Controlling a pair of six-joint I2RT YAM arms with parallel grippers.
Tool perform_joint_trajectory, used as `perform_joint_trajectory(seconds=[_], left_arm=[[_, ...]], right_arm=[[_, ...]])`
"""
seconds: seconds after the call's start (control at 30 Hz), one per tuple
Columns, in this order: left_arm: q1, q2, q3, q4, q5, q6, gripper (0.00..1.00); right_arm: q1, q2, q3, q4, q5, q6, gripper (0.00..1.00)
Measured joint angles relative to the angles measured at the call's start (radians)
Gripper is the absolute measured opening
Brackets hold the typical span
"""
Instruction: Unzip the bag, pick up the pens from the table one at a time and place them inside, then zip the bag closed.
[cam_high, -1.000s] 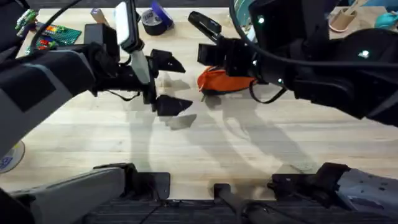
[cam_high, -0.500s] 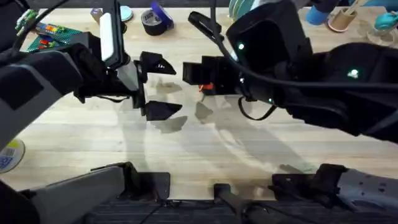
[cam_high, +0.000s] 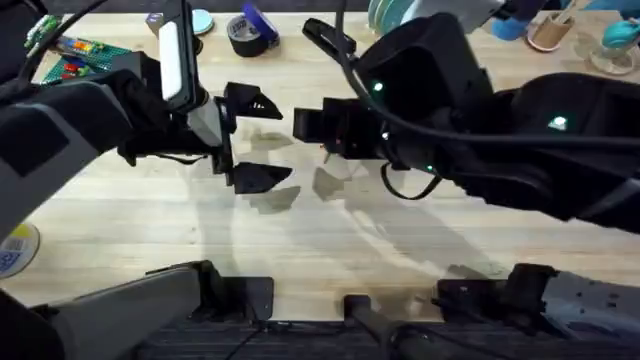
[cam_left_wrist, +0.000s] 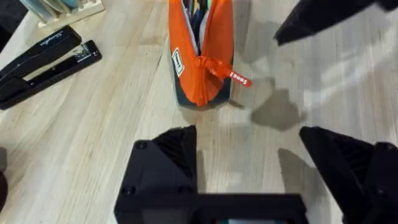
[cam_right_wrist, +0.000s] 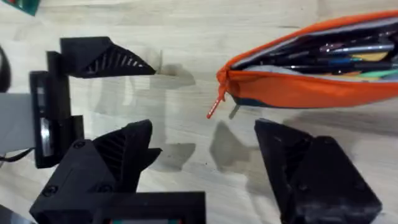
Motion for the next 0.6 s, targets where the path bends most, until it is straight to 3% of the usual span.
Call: perform_joint_trajectory(seconds=[0.6], left_arm=[[0.0, 0.0, 0.0, 0.0, 0.0, 0.0, 0.996]], right_arm=[[0.006, 0.16, 0.0, 0.047, 0.0, 0.088, 0.996]])
